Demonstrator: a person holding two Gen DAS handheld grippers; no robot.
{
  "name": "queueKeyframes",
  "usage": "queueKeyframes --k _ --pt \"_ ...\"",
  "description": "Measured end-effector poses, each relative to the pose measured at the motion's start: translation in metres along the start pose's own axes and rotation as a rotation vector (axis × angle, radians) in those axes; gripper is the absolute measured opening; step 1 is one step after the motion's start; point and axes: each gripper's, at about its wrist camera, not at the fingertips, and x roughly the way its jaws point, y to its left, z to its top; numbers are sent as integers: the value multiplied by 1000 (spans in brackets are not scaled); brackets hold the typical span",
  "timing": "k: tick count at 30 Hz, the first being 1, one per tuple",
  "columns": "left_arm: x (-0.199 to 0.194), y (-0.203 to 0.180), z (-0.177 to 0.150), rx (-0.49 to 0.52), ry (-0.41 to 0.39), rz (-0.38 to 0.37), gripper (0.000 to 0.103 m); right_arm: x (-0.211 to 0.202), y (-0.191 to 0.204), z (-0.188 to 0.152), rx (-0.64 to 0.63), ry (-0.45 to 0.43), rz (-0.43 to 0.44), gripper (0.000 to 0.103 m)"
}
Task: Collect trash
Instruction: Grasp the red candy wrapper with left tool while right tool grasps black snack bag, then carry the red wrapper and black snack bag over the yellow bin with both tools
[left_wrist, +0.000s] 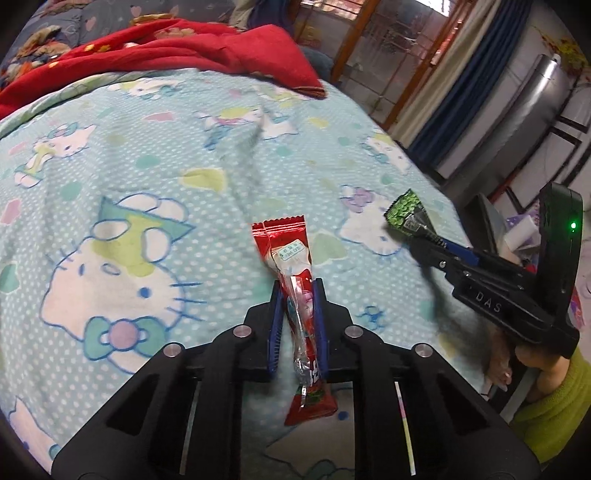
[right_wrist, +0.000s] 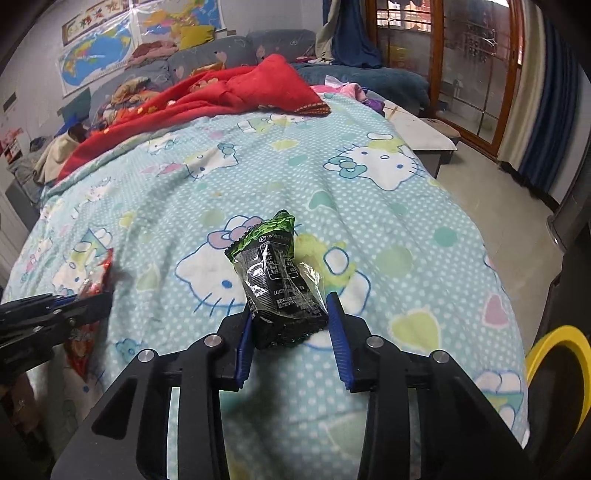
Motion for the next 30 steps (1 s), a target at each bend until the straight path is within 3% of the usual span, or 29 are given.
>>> queueKeyframes --k 8,30 --pt "-10 -36 10 90 -56 -71 7 -35 -19 -10 67 -52 -13 34" --pt "-11 -153 28 303 -115 -257 7 -135 -105 -50 263 -186 -210 34"
